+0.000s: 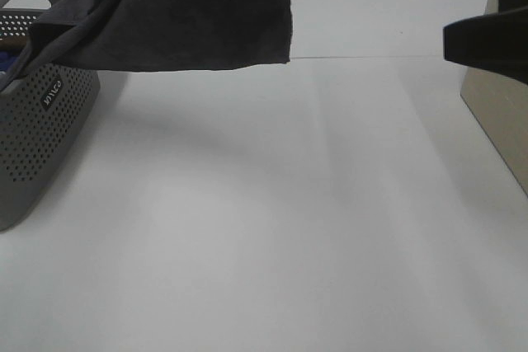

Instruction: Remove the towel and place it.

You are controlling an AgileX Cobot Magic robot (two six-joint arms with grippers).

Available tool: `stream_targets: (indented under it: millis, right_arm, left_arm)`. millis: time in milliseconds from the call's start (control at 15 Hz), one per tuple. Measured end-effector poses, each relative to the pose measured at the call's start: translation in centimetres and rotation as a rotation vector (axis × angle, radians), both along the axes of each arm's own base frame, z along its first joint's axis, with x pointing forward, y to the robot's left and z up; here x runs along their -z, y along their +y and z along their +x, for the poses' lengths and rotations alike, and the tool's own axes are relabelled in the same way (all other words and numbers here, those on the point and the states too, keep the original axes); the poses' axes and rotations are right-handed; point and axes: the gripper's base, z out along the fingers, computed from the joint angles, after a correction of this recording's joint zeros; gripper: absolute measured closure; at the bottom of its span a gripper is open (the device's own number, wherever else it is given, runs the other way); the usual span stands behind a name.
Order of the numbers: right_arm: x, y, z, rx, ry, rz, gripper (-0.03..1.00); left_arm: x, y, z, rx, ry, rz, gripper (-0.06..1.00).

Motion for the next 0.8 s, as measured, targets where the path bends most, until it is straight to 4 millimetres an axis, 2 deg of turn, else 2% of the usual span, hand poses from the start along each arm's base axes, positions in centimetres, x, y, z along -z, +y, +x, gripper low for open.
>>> stream_targets:
  millis: [67,200,333,600,733,800]
  right_arm:
    - [0.1,0.3,0.9,-0.047,-0.016,0.006,0.21]
    - [1.6,1.3,3.0,-0.130,0.017,0.015,0.21]
    - [3.1,3.1,4.0,-0.187,0.065,0.007,0.23]
    - [5.2,6.3,5.2,-0.168,0.097,-0.036,0.25]
    - [5.4,7.6,5.7,-0.165,0.086,-0.061,0.25]
    - [4.9,8.2,6.1,-0.170,0.070,-0.055,0.25]
  left_arm:
    - [0.0,-0.5,-0.1,0.015,-0.012,-0.011,0.94]
    - [-0.2,-1.3,-0.1,0.037,-0.022,-0.086,0.94]
    - [-0.4,-1.4,-0.2,0.045,-0.009,-0.128,0.94]
    - [-0.3,-1.6,-0.2,0.054,0.008,-0.143,0.94]
    - [-0.3,-1.8,-0.4,0.069,0.032,-0.164,0.94]
    - [-0.2,-1.8,-0.5,0.075,0.044,-0.172,0.94]
